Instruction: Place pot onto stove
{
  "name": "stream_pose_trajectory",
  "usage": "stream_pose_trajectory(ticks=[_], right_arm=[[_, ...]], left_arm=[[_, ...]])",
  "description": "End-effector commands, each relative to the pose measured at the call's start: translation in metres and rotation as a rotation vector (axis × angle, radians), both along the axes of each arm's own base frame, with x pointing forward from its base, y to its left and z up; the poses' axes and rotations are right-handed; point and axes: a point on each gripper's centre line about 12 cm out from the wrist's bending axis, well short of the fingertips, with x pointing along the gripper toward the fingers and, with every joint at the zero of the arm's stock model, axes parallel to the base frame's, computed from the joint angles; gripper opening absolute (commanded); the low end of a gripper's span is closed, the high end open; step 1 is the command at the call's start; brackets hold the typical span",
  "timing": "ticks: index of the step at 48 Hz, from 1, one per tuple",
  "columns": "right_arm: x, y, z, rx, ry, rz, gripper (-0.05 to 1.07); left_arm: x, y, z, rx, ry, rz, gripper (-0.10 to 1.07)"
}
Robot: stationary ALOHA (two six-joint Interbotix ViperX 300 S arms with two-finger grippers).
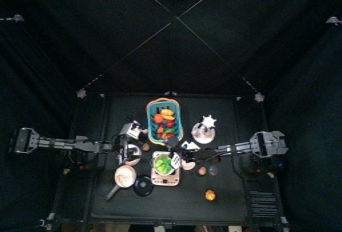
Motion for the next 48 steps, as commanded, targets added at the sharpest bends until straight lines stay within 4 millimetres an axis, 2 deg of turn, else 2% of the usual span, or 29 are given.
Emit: stream_pose_trajectory(ticks=[1, 6, 13, 18, 41, 48], right_arm=[[0.004, -0.004, 0.015, 0.001, -0.037, -0.010, 0.43], [0.006, -0.006, 0.012, -0.001, -0.032, -0.014, 0.48], [0.009, -0.006, 0.006, -0.005, -0.020, -0.012, 0.62], [0.009, -0.006, 0.006, -0.010, -0.013, -0.012, 0.69], [0.004, -0.011, 0.009, -0.054, 0.017, -0.017, 0.69], [0.000, -0.012, 0.019, -0.061, 0.009, -0.023, 0.69]], left_arm=[[0.003, 0.001, 0.005, 0.001, -0.015, 0.003, 0.98], [0.003, 0.001, 0.005, 0.000, -0.015, 0.004, 0.98], [0.002, 0.001, 0.004, -0.001, -0.011, 0.004, 0.98], [0.002, 0.001, 0.003, -0.001, 0.000, 0.005, 0.98], [0.002, 0.001, 0.002, -0.004, 0.011, 0.008, 0.98], [0.001, 0.001, 0.000, -0.018, 0.027, 0.012, 0.98]])
